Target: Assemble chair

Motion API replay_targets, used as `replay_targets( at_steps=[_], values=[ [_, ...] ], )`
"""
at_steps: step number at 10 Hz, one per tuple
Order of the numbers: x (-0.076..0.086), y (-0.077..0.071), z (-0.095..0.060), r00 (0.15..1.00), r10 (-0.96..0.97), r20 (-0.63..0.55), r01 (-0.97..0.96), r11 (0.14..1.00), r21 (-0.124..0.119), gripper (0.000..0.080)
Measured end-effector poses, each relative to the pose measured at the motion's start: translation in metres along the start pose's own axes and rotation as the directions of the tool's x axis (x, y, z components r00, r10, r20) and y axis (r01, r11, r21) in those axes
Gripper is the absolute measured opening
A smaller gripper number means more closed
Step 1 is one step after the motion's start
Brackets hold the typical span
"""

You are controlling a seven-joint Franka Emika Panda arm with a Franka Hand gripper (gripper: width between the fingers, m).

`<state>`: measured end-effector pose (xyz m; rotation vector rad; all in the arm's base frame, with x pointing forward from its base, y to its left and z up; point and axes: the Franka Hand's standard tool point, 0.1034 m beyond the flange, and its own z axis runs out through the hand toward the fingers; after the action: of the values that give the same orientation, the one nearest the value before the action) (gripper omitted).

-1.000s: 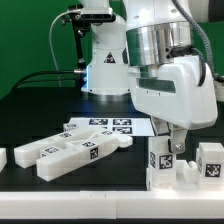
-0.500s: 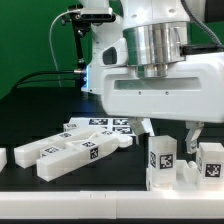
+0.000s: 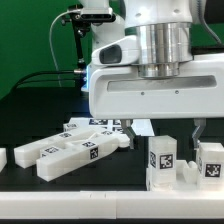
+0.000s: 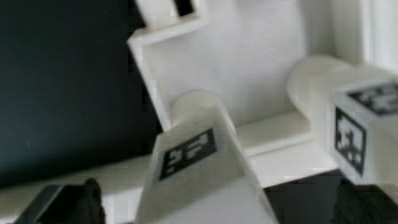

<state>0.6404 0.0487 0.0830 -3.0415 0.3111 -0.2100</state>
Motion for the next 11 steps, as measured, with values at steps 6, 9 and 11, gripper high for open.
replay_targets(
  at_steps=[6,9,11],
  values=[
    [0.002,0.0,-0.001,0.951,0.309,0.006,-0.309,0.951,-0.001,0.0282],
    [0.003,-0.003,0.0,0.693,0.721,0.015,-0.721,0.693,-0.016,0.0282],
    [0.001,-0.01,0.004,0.4,0.916,0.037,-0.916,0.401,-0.012,0.0282]
  ],
)
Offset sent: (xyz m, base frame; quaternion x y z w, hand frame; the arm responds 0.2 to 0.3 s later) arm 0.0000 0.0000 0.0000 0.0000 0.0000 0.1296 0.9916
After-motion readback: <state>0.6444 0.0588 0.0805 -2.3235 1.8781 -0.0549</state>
